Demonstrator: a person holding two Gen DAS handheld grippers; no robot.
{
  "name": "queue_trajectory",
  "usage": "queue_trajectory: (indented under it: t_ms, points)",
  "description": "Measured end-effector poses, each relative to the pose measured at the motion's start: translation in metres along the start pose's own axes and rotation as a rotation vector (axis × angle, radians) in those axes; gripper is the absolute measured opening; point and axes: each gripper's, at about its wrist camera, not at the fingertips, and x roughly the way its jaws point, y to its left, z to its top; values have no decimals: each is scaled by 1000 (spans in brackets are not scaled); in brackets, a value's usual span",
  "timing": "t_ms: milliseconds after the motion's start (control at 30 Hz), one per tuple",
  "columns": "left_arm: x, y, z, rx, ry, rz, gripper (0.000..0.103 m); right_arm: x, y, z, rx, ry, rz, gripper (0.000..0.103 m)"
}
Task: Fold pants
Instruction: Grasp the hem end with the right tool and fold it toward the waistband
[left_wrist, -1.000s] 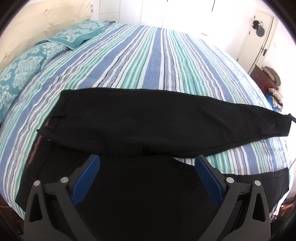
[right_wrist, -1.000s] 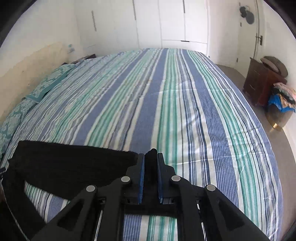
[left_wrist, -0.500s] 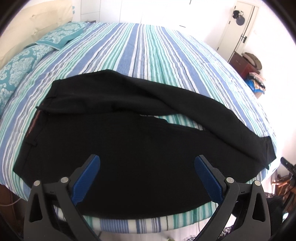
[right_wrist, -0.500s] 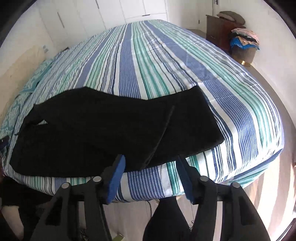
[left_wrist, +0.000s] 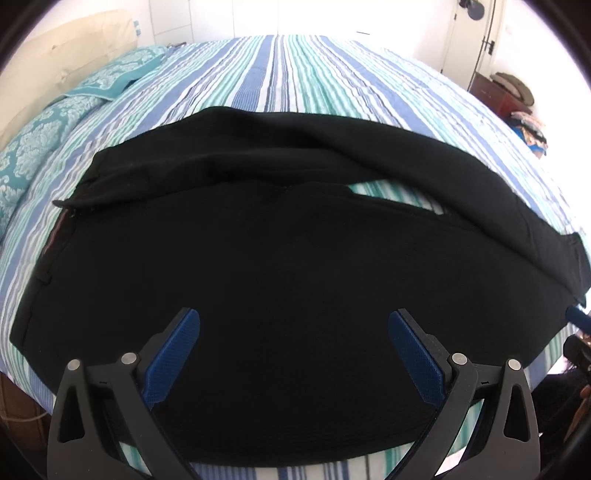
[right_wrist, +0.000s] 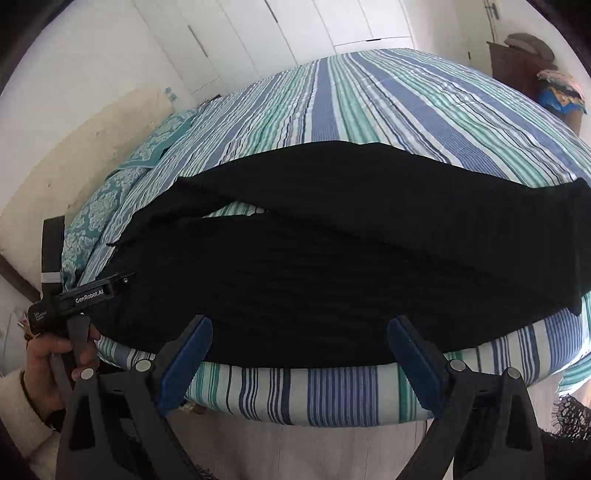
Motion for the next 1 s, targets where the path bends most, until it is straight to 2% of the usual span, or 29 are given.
queue_trajectory:
  t_ms: [133,200,333,467,1000]
  points:
    - [25,20,-9,-40,109,-7,102,36,19,-2,-150,36,-90,95]
    - [24,25,-13,-40,91,-28,102,54,14,-6,-142,81,-111,95]
    - [23,20,-17,12,95,-7,103,61,15,-14,-182,65,-147,103]
    - [22,19,-20,13,101,-3,103,66,22,-23,-258,63,-207,103]
    - [23,10,-24,32,81,16,103,64,23,-32,-253,26,-233,103]
